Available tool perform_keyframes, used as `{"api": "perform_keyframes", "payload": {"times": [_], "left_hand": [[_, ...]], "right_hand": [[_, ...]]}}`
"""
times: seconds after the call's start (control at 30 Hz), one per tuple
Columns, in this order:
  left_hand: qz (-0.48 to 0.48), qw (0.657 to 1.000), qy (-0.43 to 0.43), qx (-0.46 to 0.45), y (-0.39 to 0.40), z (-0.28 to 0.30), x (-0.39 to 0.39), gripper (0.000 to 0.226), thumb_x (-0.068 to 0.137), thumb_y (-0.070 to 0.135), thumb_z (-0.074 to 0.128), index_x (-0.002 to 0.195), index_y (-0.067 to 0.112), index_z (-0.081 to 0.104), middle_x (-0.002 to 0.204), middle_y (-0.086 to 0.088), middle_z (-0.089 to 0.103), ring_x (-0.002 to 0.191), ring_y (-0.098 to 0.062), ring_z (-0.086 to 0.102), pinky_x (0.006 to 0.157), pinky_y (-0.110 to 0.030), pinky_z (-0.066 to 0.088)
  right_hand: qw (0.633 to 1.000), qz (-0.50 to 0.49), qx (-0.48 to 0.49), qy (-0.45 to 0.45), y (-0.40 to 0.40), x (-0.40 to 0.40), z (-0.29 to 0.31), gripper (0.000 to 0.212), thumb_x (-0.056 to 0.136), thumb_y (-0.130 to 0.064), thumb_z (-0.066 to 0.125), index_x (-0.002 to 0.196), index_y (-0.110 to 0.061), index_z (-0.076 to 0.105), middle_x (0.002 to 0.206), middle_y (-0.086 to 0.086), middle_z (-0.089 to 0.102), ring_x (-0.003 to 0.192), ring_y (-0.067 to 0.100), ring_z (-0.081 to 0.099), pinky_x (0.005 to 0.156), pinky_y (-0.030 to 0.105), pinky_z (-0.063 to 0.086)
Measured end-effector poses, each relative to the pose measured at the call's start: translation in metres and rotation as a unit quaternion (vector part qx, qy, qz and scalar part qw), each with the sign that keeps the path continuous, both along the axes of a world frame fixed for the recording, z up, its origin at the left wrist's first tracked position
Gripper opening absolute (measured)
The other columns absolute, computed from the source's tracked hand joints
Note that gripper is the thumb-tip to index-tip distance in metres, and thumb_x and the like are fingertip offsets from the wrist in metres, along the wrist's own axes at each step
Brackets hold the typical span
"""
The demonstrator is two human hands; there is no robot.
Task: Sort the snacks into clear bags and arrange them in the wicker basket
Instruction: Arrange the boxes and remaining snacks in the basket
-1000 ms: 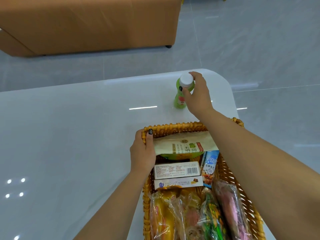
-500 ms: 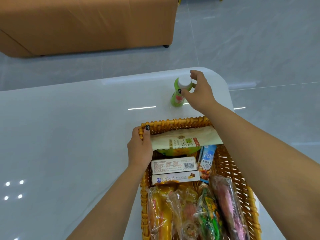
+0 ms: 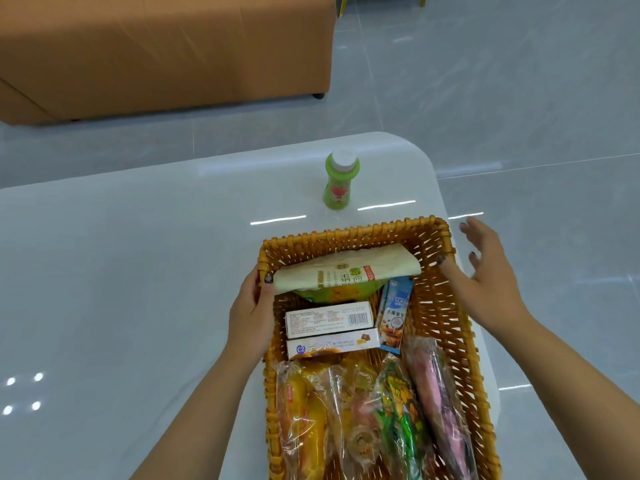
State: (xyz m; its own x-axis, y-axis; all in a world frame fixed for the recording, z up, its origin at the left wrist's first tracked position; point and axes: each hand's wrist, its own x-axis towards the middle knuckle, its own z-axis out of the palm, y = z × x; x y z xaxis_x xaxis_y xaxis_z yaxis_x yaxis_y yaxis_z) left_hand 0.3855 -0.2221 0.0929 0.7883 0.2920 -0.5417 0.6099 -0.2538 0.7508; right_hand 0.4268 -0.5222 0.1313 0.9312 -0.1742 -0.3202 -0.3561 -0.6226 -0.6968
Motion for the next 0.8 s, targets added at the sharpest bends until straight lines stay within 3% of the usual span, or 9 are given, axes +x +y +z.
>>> {"api": "perform_keyframes", "payload": {"times": [0.07, 0.17, 0.2, 0.33, 0.47, 0.57, 0.63, 0.7, 0.8], "left_hand": [[0.008, 1.0, -0.005, -0.012, -0.005, 0.002, -0.018, 0.036, 0.104, 0.032, 0.038, 0.14, 0.034, 0.044, 0.119, 0.016, 0.059, 0.103, -0.002, 0.06, 0.072, -0.012, 0.049], [0.02, 1.0, 0.006, -0.015, -0.016, 0.001, -0.033, 0.036, 0.105, 0.027, 0.035, 0.14, 0.036, 0.039, 0.112, 0.021, 0.056, 0.096, 0.004, 0.058, 0.063, -0.005, 0.049], [0.019, 1.0, 0.007, -0.006, -0.016, -0.001, -0.033, 0.036, 0.105, 0.027, 0.035, 0.14, 0.035, 0.039, 0.113, 0.019, 0.057, 0.098, 0.002, 0.059, 0.063, -0.005, 0.049], [0.016, 1.0, 0.005, 0.024, -0.014, -0.005, -0.03, 0.036, 0.106, 0.026, 0.035, 0.14, 0.03, 0.044, 0.119, 0.011, 0.059, 0.098, 0.001, 0.059, 0.064, -0.006, 0.049], [0.025, 0.999, -0.016, 0.025, -0.017, -0.002, -0.019, 0.033, 0.105, 0.025, 0.037, 0.135, 0.034, 0.049, 0.11, 0.019, 0.061, 0.098, 0.0, 0.062, 0.066, -0.01, 0.052], [0.035, 0.999, -0.024, 0.02, -0.017, -0.002, 0.002, 0.034, 0.105, 0.025, 0.038, 0.136, 0.031, 0.05, 0.117, 0.01, 0.064, 0.106, -0.01, 0.064, 0.081, -0.028, 0.057], [0.038, 0.999, -0.031, 0.023, -0.017, -0.003, 0.014, 0.034, 0.105, 0.024, 0.039, 0.137, 0.029, 0.05, 0.119, 0.007, 0.064, 0.107, -0.012, 0.064, 0.082, -0.028, 0.057], [0.04, 0.998, -0.037, 0.026, -0.018, -0.003, 0.024, 0.033, 0.105, 0.023, 0.038, 0.135, 0.026, 0.052, 0.113, 0.008, 0.064, 0.102, -0.01, 0.065, 0.071, -0.018, 0.055], [0.047, 0.998, -0.039, 0.025, -0.019, -0.002, 0.032, 0.03, 0.105, 0.023, 0.038, 0.13, 0.026, 0.053, 0.106, 0.011, 0.065, 0.096, -0.008, 0.067, 0.064, -0.015, 0.054]], "right_hand": [[0.998, -0.014, 0.05, 0.024, -0.006, -0.027, -0.007, 0.059, 0.095, -0.028, 0.057, 0.145, -0.031, 0.026, 0.147, -0.006, 0.039, 0.132, 0.018, 0.042, 0.101, 0.029, 0.04], [0.997, 0.01, 0.068, 0.046, -0.005, -0.054, -0.02, 0.049, 0.099, -0.031, 0.041, 0.144, -0.04, 0.022, 0.135, -0.013, 0.047, 0.113, 0.01, 0.056, 0.076, 0.008, 0.048], [0.998, 0.01, 0.058, 0.038, -0.005, -0.057, -0.025, 0.05, 0.1, -0.031, 0.037, 0.146, -0.039, 0.021, 0.136, -0.011, 0.048, 0.11, 0.009, 0.057, 0.075, 0.007, 0.049], [0.998, -0.012, 0.051, 0.025, -0.006, -0.055, -0.034, 0.052, 0.102, -0.024, 0.037, 0.151, -0.034, 0.022, 0.136, -0.003, 0.054, 0.111, 0.014, 0.06, 0.086, 0.026, 0.054], [0.998, -0.027, 0.047, 0.012, -0.008, -0.044, -0.035, 0.052, 0.102, -0.018, 0.04, 0.151, -0.03, 0.026, 0.128, -0.011, 0.053, 0.095, -0.003, 0.057, 0.071, 0.002, 0.046], [0.999, -0.036, 0.038, -0.002, -0.008, -0.021, -0.037, 0.053, 0.101, -0.015, 0.042, 0.151, -0.029, 0.029, 0.124, -0.011, 0.055, 0.095, -0.001, 0.056, 0.073, -0.001, 0.04], [0.999, -0.031, 0.032, -0.012, -0.007, -0.005, -0.037, 0.053, 0.101, -0.013, 0.043, 0.15, -0.028, 0.03, 0.123, -0.011, 0.054, 0.102, 0.004, 0.054, 0.074, -0.003, 0.038], [0.999, -0.031, 0.028, -0.015, -0.006, 0.008, -0.036, 0.054, 0.101, -0.012, 0.044, 0.151, -0.027, 0.03, 0.119, -0.012, 0.053, 0.099, 0.006, 0.054, 0.076, 0.002, 0.041], [0.999, -0.026, 0.029, -0.013, -0.004, 0.02, -0.033, 0.054, 0.101, -0.013, 0.043, 0.151, -0.028, 0.028, 0.124, -0.006, 0.055, 0.103, 0.009, 0.054, 0.091, 0.024, 0.048]]}}
